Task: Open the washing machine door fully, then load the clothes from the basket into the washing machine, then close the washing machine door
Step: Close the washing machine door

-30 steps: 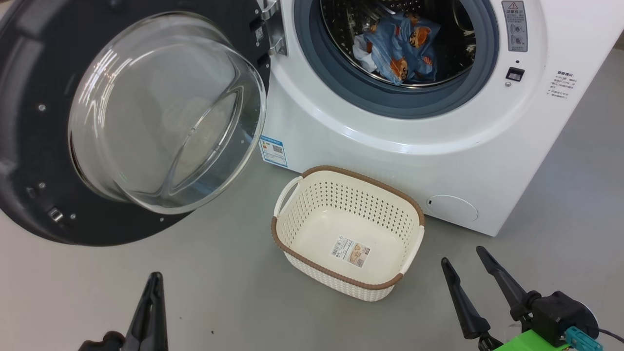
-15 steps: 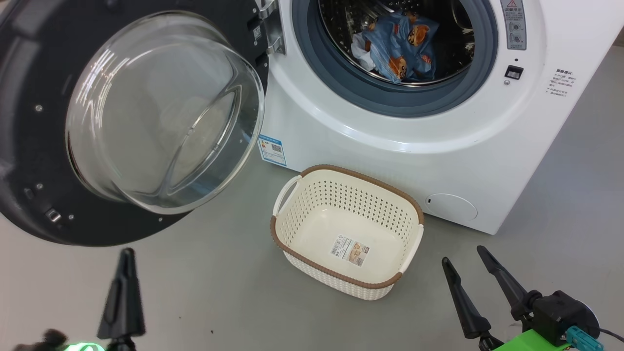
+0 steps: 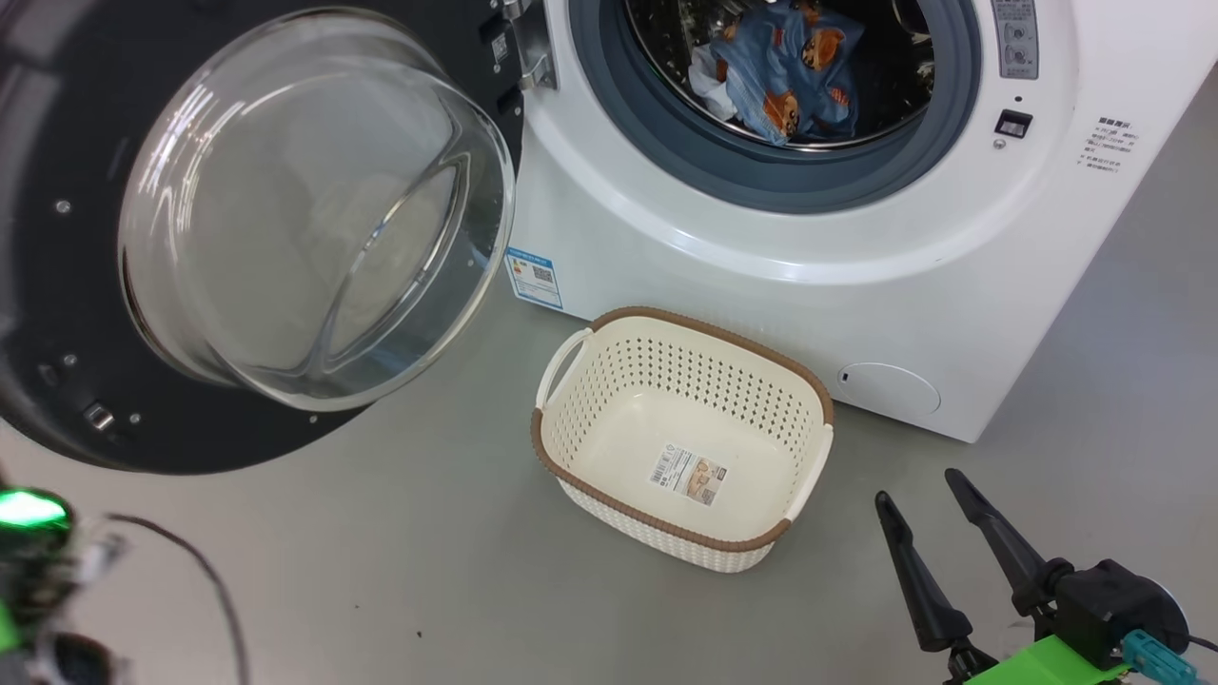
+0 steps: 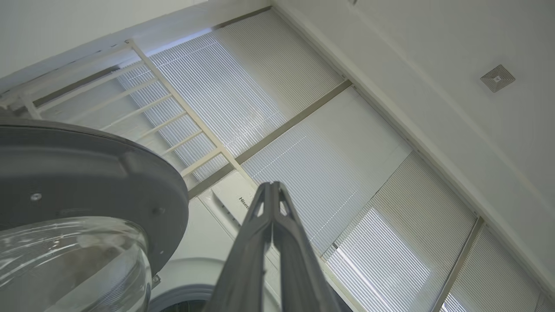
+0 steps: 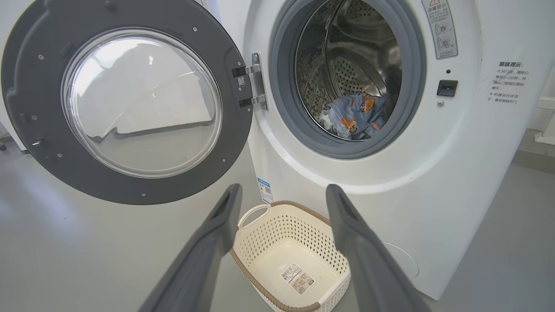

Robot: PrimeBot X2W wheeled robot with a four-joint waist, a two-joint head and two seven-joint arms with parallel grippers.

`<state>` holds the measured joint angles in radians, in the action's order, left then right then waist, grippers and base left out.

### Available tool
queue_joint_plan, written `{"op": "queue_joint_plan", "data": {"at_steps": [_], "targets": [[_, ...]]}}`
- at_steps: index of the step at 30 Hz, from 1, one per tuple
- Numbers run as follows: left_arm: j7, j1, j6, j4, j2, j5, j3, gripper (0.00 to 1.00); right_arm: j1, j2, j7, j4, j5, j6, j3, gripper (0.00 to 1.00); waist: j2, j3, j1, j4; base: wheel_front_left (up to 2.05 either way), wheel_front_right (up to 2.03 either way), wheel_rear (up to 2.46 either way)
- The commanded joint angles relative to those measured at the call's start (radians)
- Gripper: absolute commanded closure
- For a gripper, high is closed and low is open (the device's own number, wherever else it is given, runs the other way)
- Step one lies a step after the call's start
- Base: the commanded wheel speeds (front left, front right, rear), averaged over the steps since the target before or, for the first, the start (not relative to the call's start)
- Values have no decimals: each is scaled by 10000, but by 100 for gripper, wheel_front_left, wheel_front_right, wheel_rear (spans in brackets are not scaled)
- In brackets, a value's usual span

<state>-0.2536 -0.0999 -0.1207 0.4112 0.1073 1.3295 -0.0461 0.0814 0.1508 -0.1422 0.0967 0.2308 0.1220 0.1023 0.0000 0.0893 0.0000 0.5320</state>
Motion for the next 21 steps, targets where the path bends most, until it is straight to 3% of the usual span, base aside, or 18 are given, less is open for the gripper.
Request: {"op": "queue_joint_plan", "data": {"at_steps": [1, 9, 14, 21], "targets": [[21, -836, -97, 606, 678, 765, -855, 100, -303, 113, 53, 371, -82, 87, 135, 0, 0, 106, 0, -7, 0, 0, 0], [336, -2507, -98, -573, 2013, 2530, -2509, 100, -338, 240, 132, 545, -73, 87, 41, 0, 0, 361, 0, 9, 0, 0, 0], [721, -3677, -44, -2876, 2908, 3341, -3263, 100, -445, 364, 196, 687, -70, 87, 35, 0, 0, 577, 0, -53, 0, 0, 0], [1548, -4974, 429, -6666, 3914, 3993, -3457, 100, -552, 523, 307, 854, -60, 87, 18, 0, 0, 845, 0, -218, 0, 0, 0]]}}
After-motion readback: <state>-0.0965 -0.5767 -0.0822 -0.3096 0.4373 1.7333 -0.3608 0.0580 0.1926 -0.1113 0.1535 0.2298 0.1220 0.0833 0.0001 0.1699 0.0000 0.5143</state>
